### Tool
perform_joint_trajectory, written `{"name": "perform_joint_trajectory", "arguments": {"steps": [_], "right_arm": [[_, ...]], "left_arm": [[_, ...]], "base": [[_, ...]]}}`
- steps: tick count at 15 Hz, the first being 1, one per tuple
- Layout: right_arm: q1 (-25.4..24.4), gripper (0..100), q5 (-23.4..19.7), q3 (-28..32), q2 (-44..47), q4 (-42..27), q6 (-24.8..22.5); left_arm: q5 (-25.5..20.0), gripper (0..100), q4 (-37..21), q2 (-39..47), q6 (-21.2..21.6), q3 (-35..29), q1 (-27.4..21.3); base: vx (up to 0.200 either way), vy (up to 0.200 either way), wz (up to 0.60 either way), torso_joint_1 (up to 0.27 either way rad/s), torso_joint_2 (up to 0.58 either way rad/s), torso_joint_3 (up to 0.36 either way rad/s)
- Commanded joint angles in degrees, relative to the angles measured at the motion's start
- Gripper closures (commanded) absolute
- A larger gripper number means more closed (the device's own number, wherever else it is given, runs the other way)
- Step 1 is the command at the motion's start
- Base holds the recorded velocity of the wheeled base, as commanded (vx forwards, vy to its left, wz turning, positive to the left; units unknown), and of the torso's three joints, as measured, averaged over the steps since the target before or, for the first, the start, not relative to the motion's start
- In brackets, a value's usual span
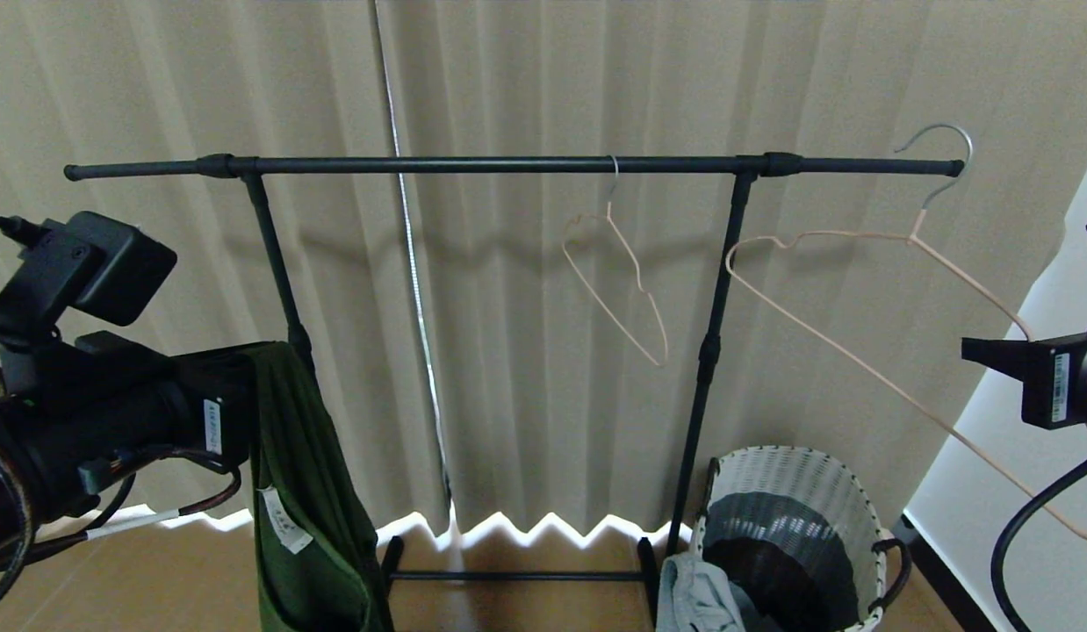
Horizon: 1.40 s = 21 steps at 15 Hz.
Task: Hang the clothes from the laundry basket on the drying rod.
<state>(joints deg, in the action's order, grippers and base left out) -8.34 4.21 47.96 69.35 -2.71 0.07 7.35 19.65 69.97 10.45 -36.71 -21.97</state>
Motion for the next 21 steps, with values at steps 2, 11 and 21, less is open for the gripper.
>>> {"name": "perform_joint_trajectory", "arguments": {"steps": [2, 11, 21], "right_arm": [[-5.6, 100, -0.2, -2.6, -4.1, 0.0, 0.1], [-9.9, 100, -3.4, -3.7, -6.0, 2.6, 1.3], [-12.9, 100, -3.9, -5.5, -3.0, 2.6, 1.2]], "left_arm": [[0.0, 100, 0.0, 0.3, 0.1, -0.1, 0.0], [0.0, 100, 0.0, 0.2, 1.1, 0.0, 0.2], [0.7, 100, 2.6, 3.4, 1.0, -0.5, 0.3]], "base": [[0.000, 0.000, 0.00, 0.000, 0.00, 0.000], [0.000, 0.156, 0.00, 0.001, 0.00, 0.001], [0.000, 0.000, 0.00, 0.000, 0.00, 0.000]]}}
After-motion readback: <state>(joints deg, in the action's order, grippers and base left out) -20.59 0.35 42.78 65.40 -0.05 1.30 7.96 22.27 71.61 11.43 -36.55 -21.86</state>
